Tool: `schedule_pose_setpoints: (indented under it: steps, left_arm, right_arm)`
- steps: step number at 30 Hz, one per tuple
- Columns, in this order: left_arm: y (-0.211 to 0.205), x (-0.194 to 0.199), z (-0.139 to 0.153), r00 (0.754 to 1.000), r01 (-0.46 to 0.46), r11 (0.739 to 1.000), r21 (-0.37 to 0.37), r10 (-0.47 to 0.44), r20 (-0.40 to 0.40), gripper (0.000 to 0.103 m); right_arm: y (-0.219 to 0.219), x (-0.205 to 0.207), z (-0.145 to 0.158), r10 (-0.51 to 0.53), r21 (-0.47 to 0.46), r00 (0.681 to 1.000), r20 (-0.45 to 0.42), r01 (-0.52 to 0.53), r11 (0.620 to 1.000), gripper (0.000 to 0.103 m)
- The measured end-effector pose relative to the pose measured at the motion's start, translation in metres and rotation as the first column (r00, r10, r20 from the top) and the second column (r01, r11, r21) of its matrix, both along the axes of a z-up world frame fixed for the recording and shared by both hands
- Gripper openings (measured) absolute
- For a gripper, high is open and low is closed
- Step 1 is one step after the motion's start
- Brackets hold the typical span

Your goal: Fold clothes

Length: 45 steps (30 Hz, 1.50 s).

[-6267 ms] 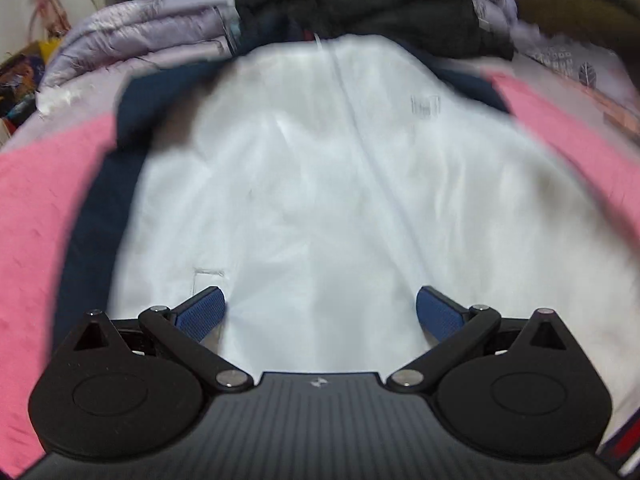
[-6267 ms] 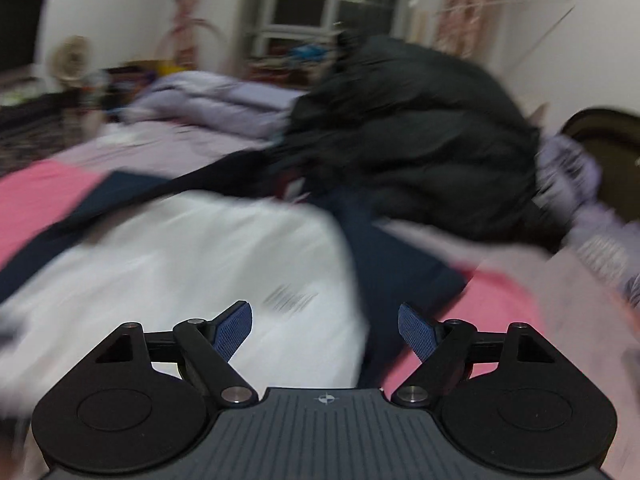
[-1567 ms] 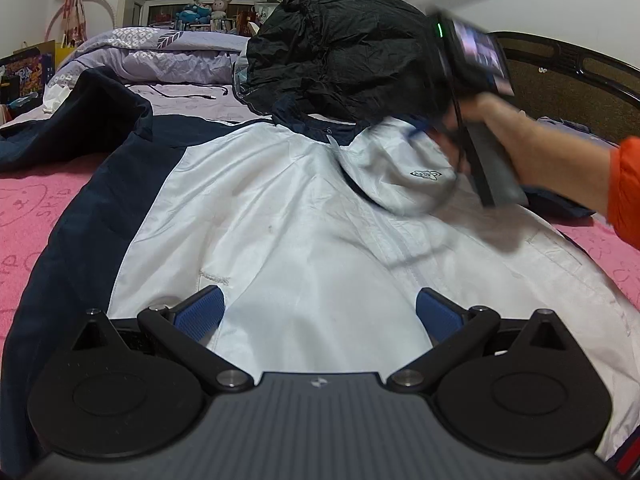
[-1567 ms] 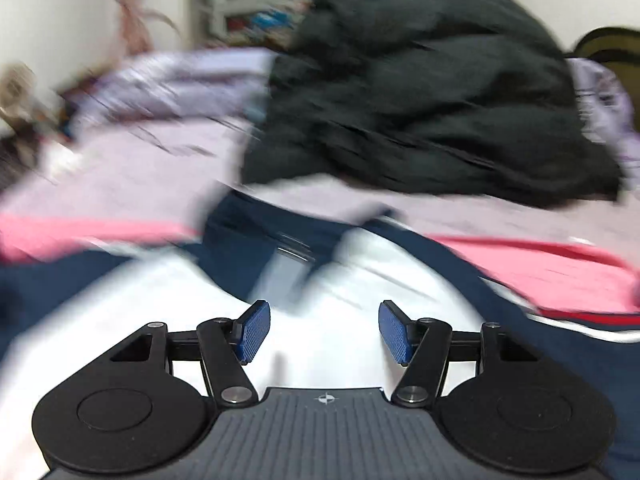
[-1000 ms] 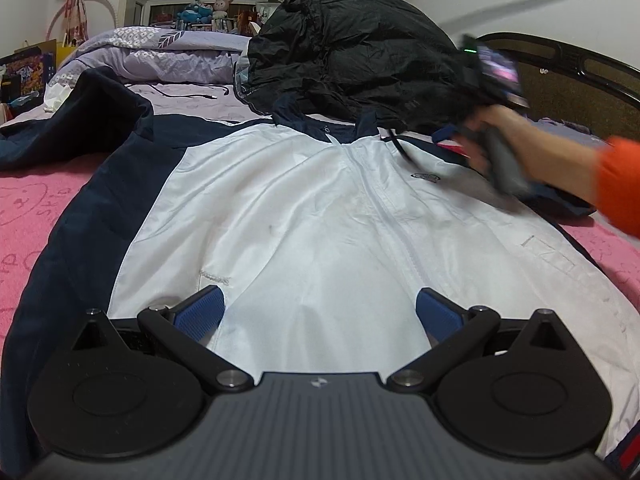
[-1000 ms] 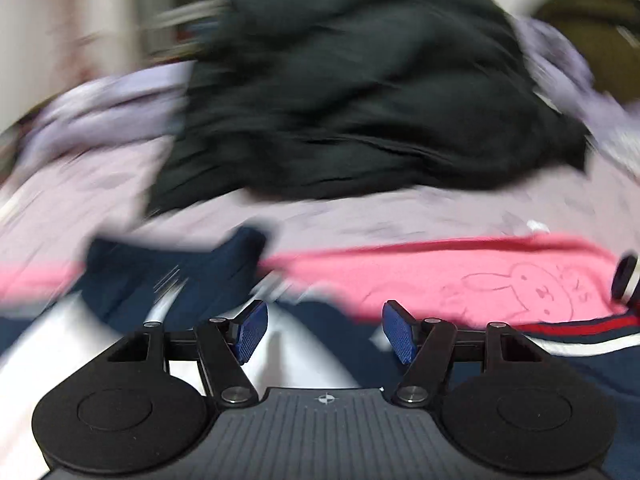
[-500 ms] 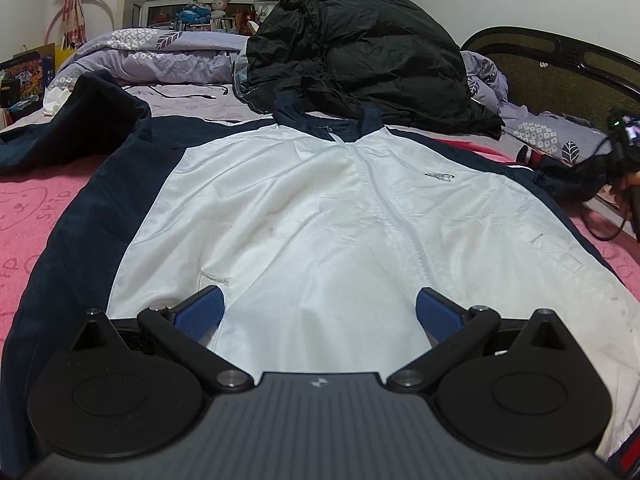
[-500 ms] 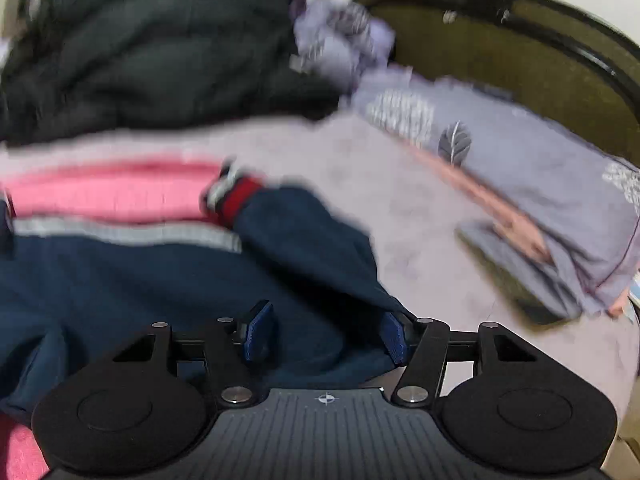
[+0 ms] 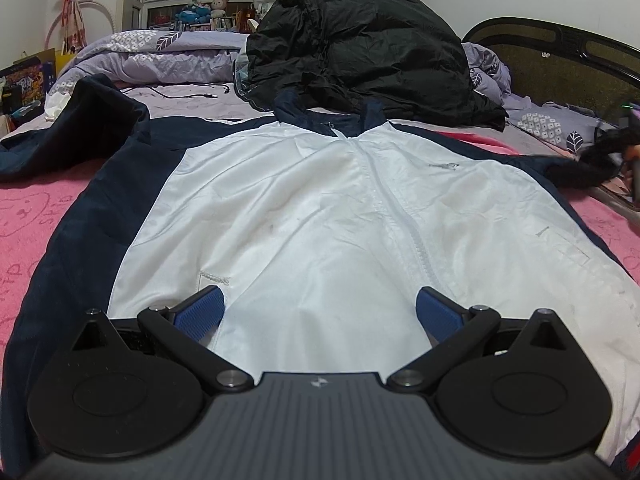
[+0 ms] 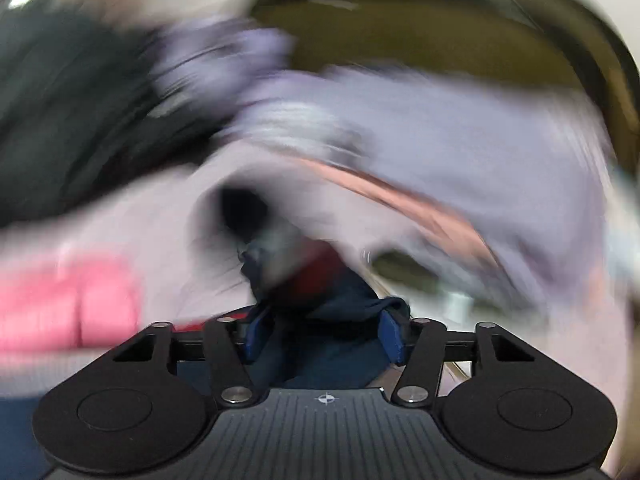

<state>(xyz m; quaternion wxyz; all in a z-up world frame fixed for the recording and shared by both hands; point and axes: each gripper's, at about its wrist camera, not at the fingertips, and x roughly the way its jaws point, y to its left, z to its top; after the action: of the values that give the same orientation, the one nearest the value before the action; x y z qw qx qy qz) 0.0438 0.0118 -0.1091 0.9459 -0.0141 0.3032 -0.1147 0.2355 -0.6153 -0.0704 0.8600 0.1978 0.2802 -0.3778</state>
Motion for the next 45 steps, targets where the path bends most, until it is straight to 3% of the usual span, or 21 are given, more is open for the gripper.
schedule_pose_setpoints:
  steps: [2,5,8,10,12,14,16,18,20,22,23,24,26,28,30,33,36,39,40,42,45]
  left_arm:
    - [-0.001,0.0,0.0,1.0,0.0,1.0,0.005,0.0,0.0,0.103]
    - [-0.001,0.0,0.0,1.0,-0.001,1.0,0.008,0.001,0.0,0.103]
    - [-0.001,0.001,0.0,1.0,-0.001,1.0,0.007,0.001,0.0,0.103]
    - [-0.001,0.0,0.0,1.0,-0.001,1.0,0.008,0.001,0.0,0.103]
    - [-0.001,0.0,0.0,1.0,-0.001,1.0,0.009,0.001,0.0,0.103]
    - [-0.002,0.0,0.0,1.0,-0.002,1.0,0.01,0.002,-0.001,0.103]
    - [-0.002,0.0,0.0,1.0,-0.002,1.0,0.011,0.002,-0.001,0.103]
    - [-0.002,0.0,0.0,1.0,-0.002,1.0,0.011,0.002,0.0,0.103]
    - [-0.002,-0.001,0.0,1.0,-0.002,1.0,0.01,0.002,0.001,0.103]
    - [-0.001,-0.001,0.0,1.0,-0.001,1.0,0.007,0.001,0.003,0.103]
    - [0.0,-0.001,0.0,1.0,-0.001,1.0,0.003,0.001,0.004,0.103]
    - [0.0,-0.002,0.0,1.0,0.0,1.0,-0.001,0.0,0.006,0.103]
    - [0.002,-0.001,0.0,1.0,0.001,1.0,-0.007,0.0,0.009,0.103]
    - [0.003,-0.001,0.0,1.0,0.0,1.0,-0.013,0.0,0.009,0.103]
    - [0.003,-0.001,0.001,1.0,-0.004,1.0,-0.013,0.004,0.007,0.103]
    - [0.003,0.0,0.012,0.999,-0.042,0.999,0.012,0.042,-0.032,0.102]
    - [0.029,-0.008,0.043,0.995,-0.1,0.993,-0.062,0.1,0.003,0.1]
    - [0.084,-0.006,0.085,0.977,-0.196,0.969,-0.153,0.207,0.057,0.103]
    - [0.103,0.0,0.097,0.962,-0.252,0.954,-0.16,0.265,0.062,0.103]
    - [0.143,0.024,0.115,0.92,-0.374,0.914,-0.158,0.387,0.059,0.103]
    - [0.186,0.084,0.134,0.851,-0.513,0.844,-0.156,0.524,0.038,0.102]
  right_arm:
    - [-0.039,-0.032,-0.004,-0.158,0.181,0.981,0.115,0.136,0.974,0.059]
    - [-0.048,-0.051,-0.009,-0.181,0.169,0.98,0.076,0.167,0.971,0.061]
    - [0.004,-0.048,-0.001,0.041,-0.002,0.999,0.014,-0.041,0.999,0.061]
    - [0.063,-0.038,0.007,0.256,-0.124,0.966,-0.034,-0.258,0.958,0.063]
    - [0.135,-0.025,0.011,0.489,-0.205,0.869,-0.068,-0.492,0.846,0.064]
    - [0.201,-0.016,0.009,0.667,-0.201,0.742,-0.076,-0.666,0.718,0.065]
    - [0.262,-0.007,0.005,0.796,-0.176,0.6,-0.075,-0.794,0.582,0.065]
    - [0.305,-0.001,-0.004,0.847,-0.16,0.521,-0.105,-0.849,0.503,0.065]
    - [0.32,0.002,-0.016,0.84,-0.14,0.517,-0.164,-0.855,0.499,0.065]
    - [0.309,0.003,-0.032,0.789,-0.126,0.57,-0.229,-0.821,0.556,0.067]
    - [0.288,0.001,-0.036,0.749,-0.109,0.624,-0.221,-0.779,0.617,0.072]
    - [0.267,-0.002,-0.041,0.705,-0.092,0.676,-0.213,-0.733,0.674,0.091]
    - [0.234,-0.009,-0.038,0.552,-0.087,0.802,-0.227,-0.581,0.809,0.089]
    - [0.223,-0.02,-0.022,0.444,-0.157,0.86,-0.252,-0.49,0.858,0.073]
    - [0.24,-0.034,-0.005,0.504,-0.197,0.834,-0.225,-0.545,0.815,0.073]
    - [0.285,-0.054,0.016,0.668,-0.217,0.725,-0.165,-0.688,0.693,0.076]
    - [0.34,-0.061,0.021,0.82,-0.167,0.563,-0.107,-0.823,0.543,0.08]
    - [0.386,-0.071,-0.005,0.913,-0.087,0.392,-0.113,-0.919,0.384,0.084]
    - [0.4,-0.076,-0.017,0.916,-0.085,0.373,-0.15,-0.928,0.364,0.086]
    - [0.414,-0.089,-0.024,0.9,-0.169,0.395,-0.183,-0.915,0.367,0.092]
    - [0.41,-0.087,-0.022,0.893,-0.163,0.409,-0.186,-0.909,0.383,0.097]
